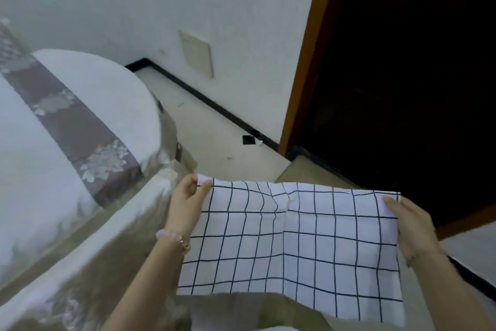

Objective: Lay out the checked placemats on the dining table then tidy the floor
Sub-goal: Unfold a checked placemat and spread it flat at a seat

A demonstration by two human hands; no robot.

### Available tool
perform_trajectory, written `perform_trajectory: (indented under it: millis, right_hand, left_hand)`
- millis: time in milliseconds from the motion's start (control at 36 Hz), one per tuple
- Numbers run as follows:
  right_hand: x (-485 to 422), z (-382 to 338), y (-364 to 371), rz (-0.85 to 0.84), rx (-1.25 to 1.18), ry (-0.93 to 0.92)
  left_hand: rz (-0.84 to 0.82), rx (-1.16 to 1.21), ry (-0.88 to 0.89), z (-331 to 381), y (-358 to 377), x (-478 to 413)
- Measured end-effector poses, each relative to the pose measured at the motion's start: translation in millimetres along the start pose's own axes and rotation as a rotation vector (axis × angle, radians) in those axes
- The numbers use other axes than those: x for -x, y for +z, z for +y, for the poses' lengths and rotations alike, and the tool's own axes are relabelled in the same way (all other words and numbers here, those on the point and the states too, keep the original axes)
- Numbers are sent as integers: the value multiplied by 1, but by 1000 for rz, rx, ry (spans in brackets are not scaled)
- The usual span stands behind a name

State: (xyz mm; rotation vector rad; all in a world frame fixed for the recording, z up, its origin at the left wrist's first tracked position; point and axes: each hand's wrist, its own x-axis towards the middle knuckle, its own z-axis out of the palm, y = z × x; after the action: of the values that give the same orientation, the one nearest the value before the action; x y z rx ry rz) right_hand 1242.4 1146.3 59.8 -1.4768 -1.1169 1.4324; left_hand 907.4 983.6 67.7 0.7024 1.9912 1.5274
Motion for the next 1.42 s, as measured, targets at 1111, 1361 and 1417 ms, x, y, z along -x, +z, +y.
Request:
perform_trajectory:
  millis: [1111,1361,1417]
  right_hand:
    - [-85,-140,571,-1038,149,-292]
    - [-59,-66,669,-1165,417,-257]
    - [-46,-54,681,-1154,472,-218]
  left_hand:
    - [1067,82,-109,24,-356,-111]
    - [1103,67,-367,-47,-426,-103]
    - [1095,59,-456,-65,-434,-101]
